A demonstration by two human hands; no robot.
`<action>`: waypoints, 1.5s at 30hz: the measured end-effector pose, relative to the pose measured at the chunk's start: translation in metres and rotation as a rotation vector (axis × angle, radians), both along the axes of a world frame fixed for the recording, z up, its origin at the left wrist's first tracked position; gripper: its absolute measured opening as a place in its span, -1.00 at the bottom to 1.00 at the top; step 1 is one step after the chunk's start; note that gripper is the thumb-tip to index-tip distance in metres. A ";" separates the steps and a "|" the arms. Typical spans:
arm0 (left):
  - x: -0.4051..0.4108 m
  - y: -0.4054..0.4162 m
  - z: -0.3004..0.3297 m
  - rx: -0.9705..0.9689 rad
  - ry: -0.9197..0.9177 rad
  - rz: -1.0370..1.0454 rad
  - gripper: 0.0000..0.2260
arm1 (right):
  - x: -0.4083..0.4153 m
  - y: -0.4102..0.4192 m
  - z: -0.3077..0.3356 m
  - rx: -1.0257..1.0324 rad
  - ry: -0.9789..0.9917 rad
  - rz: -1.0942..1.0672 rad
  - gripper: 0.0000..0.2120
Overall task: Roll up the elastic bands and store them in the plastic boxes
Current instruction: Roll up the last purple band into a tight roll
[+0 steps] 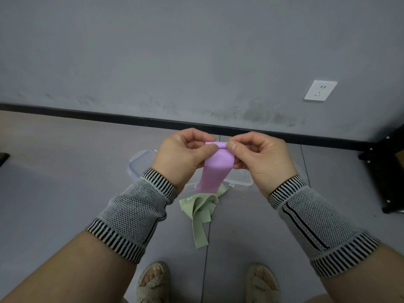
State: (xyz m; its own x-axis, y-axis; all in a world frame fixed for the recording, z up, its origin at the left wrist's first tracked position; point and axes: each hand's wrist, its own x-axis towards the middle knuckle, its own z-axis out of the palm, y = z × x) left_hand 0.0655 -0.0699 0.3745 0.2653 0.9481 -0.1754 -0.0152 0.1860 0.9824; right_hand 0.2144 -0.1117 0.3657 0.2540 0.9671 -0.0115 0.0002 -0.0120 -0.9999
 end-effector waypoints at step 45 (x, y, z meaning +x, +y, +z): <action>-0.009 0.002 0.004 0.121 0.075 -0.020 -0.84 | 0.006 0.003 0.002 0.066 0.006 0.065 -0.84</action>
